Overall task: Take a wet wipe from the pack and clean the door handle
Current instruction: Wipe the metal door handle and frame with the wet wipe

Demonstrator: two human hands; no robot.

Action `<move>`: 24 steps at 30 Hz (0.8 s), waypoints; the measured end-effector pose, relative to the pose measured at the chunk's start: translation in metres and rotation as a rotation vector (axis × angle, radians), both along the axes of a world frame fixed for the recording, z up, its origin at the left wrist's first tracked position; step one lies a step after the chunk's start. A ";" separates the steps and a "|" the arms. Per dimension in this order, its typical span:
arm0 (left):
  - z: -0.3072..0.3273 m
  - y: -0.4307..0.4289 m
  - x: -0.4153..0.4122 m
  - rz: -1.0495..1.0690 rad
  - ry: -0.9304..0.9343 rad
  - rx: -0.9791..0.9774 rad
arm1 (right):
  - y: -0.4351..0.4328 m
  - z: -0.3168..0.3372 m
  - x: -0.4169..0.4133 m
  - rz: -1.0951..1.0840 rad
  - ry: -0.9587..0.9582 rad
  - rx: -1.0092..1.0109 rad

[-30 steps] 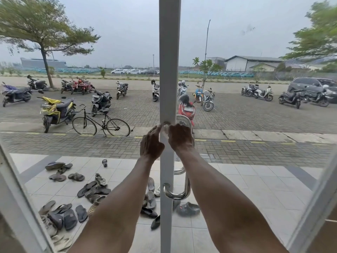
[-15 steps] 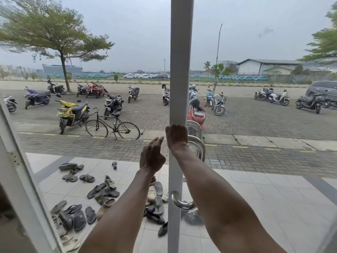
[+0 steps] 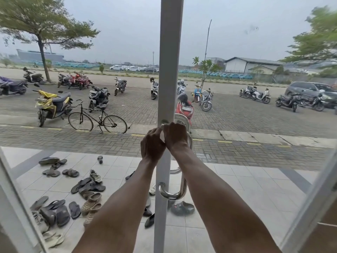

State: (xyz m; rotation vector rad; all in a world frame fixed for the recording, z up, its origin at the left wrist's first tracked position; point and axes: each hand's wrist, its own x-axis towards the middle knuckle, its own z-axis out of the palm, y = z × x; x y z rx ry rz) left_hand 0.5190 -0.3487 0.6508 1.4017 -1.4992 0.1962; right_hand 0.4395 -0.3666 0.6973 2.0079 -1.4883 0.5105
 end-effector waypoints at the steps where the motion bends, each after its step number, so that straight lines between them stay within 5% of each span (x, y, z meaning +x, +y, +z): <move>1: 0.000 -0.001 0.002 0.006 -0.014 0.012 | -0.001 0.001 0.003 -0.010 0.001 0.005; 13: -0.020 -0.013 0.026 0.022 0.000 0.043 | -0.024 0.010 0.048 -0.059 0.069 0.057; 24: -0.008 -0.006 0.004 -0.008 0.093 0.001 | -0.009 -0.001 0.008 0.074 0.002 0.012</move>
